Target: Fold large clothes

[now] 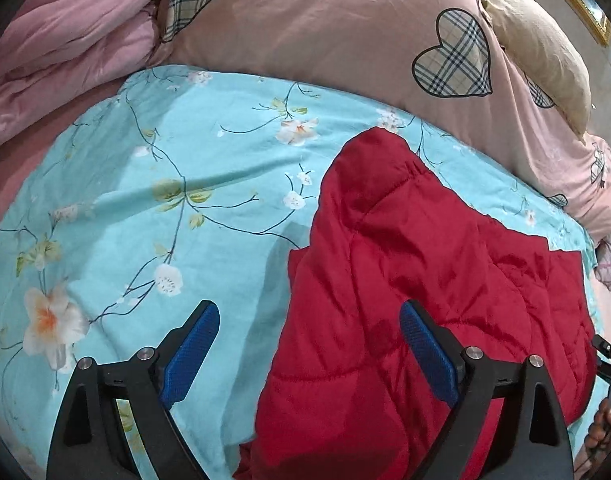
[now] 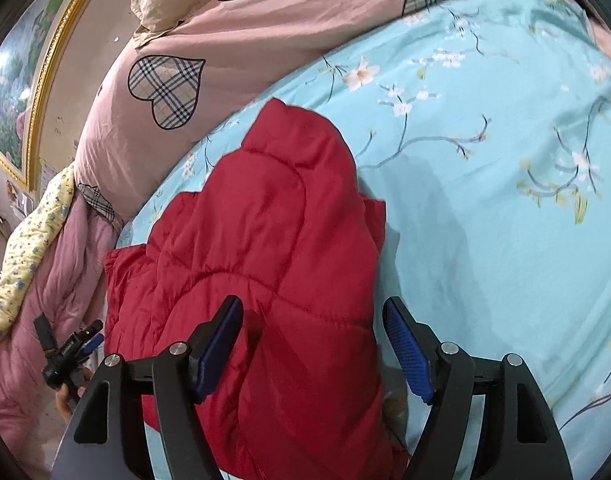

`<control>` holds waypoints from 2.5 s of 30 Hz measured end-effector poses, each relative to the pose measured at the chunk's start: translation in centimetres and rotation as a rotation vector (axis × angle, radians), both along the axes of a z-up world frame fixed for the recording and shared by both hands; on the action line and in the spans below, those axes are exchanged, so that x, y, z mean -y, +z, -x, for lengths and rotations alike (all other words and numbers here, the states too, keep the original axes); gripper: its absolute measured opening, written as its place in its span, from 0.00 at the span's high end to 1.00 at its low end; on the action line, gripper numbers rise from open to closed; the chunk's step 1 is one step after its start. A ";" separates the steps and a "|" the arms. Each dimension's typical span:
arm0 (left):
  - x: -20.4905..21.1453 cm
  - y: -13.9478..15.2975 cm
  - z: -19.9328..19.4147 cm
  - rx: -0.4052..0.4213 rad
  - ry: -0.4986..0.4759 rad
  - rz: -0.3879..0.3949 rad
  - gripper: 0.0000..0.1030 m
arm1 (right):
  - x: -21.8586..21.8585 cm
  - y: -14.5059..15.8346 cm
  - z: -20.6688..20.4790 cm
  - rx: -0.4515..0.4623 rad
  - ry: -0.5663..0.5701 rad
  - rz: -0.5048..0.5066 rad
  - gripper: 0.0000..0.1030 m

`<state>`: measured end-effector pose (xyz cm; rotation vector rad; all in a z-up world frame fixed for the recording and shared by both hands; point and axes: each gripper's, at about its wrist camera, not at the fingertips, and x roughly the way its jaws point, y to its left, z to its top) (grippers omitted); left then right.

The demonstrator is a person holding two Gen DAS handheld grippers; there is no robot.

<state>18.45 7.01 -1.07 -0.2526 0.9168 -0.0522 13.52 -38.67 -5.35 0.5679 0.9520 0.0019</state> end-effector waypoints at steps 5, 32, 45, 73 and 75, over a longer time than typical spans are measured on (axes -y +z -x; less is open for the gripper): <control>0.3 0.0 -2.3 -0.023 -0.018 0.016 0.10 | -0.1 0.3 -1.7 -0.006 0.006 0.021 0.25; 3.3 -1.2 -14.4 -0.026 -0.082 0.039 0.85 | 0.1 2.2 -12.0 0.042 0.050 0.171 0.84; 5.5 -4.0 -19.3 -0.114 -0.013 0.026 0.84 | -0.3 1.9 -14.4 0.049 -0.053 0.363 0.85; 2.7 -1.2 -13.4 -0.008 0.009 0.060 0.55 | 2.6 -4.1 -15.0 -0.092 -0.180 0.293 0.85; 3.5 -0.4 -10.3 0.007 -0.037 0.071 0.55 | 2.7 -4.0 -15.0 -0.095 -0.191 0.298 0.84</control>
